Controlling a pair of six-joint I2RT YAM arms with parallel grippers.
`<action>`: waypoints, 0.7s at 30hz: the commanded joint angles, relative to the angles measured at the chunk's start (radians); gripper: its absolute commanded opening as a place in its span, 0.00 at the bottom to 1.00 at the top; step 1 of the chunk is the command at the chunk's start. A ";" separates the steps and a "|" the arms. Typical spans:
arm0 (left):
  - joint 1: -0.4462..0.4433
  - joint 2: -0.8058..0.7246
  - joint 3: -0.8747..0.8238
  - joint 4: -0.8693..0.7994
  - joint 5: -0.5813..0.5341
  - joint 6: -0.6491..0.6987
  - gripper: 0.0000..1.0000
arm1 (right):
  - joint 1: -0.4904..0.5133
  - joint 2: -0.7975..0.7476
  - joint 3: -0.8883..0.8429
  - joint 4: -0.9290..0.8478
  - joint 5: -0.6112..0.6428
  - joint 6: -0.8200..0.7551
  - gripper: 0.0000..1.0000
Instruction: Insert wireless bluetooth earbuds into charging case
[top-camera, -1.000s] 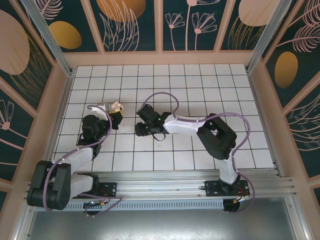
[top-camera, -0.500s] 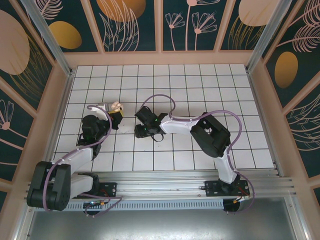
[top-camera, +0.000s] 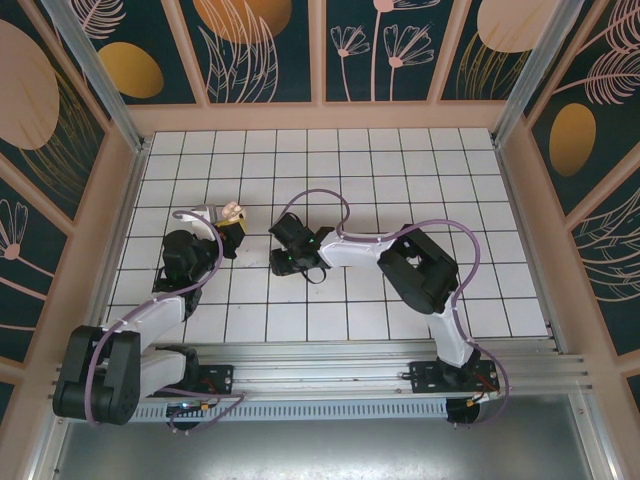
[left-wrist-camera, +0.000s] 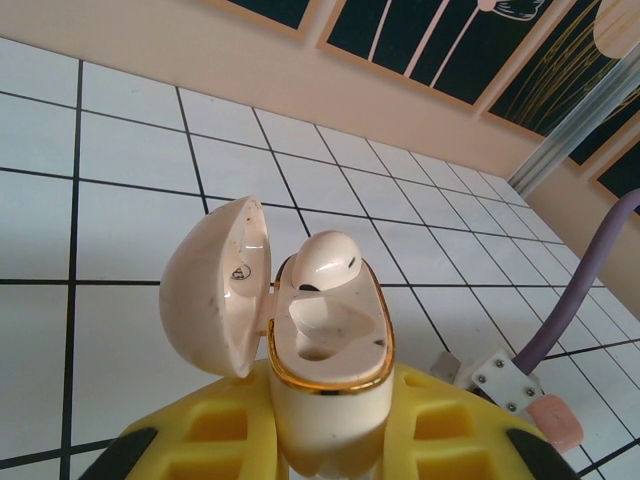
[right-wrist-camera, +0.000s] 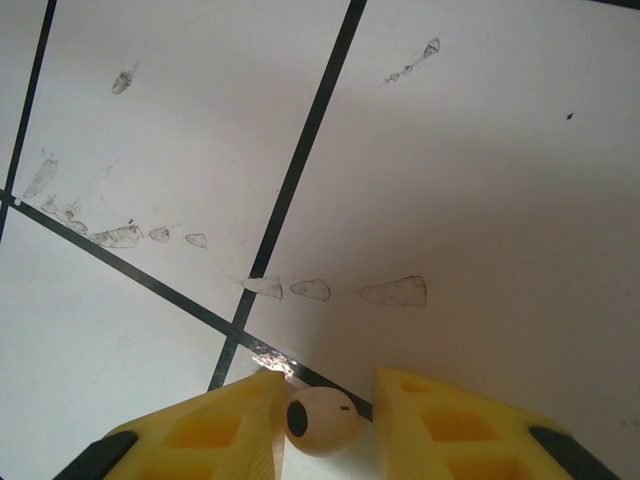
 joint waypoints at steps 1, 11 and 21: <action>0.007 -0.018 0.009 0.022 0.008 -0.004 0.08 | -0.002 0.041 0.023 0.020 0.017 -0.015 0.28; 0.007 -0.022 0.009 0.012 0.013 -0.001 0.08 | -0.002 0.010 -0.004 0.030 0.011 -0.040 0.20; 0.007 -0.020 0.020 -0.005 0.032 0.013 0.08 | -0.015 -0.193 -0.138 -0.048 -0.093 -0.272 0.18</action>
